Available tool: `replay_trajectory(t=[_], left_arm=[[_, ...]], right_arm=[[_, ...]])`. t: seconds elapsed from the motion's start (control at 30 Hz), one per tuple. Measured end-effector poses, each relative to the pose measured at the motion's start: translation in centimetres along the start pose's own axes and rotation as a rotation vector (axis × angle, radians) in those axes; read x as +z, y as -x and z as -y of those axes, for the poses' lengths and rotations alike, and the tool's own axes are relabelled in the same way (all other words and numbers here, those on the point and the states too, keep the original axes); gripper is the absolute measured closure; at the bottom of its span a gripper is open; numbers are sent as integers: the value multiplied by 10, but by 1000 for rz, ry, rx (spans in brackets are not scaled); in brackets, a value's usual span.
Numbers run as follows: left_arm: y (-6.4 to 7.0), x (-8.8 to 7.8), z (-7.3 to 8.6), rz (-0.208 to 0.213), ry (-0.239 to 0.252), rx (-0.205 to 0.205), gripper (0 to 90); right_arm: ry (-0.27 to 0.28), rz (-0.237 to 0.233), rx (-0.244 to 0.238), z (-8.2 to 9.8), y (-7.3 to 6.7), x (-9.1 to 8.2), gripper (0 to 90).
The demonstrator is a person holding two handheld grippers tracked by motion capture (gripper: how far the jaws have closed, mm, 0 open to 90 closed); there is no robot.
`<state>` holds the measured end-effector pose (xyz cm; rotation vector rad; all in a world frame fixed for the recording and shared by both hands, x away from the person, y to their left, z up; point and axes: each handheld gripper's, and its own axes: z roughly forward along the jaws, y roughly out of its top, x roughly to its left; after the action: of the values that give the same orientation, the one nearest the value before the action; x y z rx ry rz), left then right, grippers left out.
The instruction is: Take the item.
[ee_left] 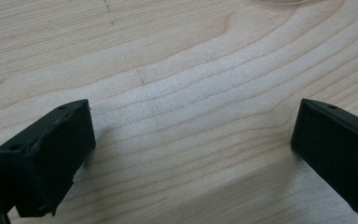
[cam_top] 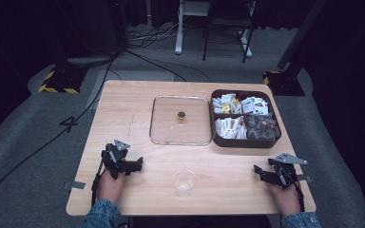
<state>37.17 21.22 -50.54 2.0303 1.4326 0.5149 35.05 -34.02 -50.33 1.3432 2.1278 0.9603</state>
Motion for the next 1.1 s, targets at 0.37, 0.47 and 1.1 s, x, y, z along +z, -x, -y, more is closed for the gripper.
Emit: replay_trajectory(t=[0.37, 0.47, 1.1], left_arm=[[-1, 1, -1, 2, 3, 0, 0], [-1, 0, -1, 5, 1, 1, 2], [2, -2, 3, 5, 2, 2, 1]], right_arm=[[-3, -11, 13, -2, 1, 0, 310], [-3, -25, 21, -3, 1, 1, 317], [70, -111, 116, -66, 43, -37, 334]])
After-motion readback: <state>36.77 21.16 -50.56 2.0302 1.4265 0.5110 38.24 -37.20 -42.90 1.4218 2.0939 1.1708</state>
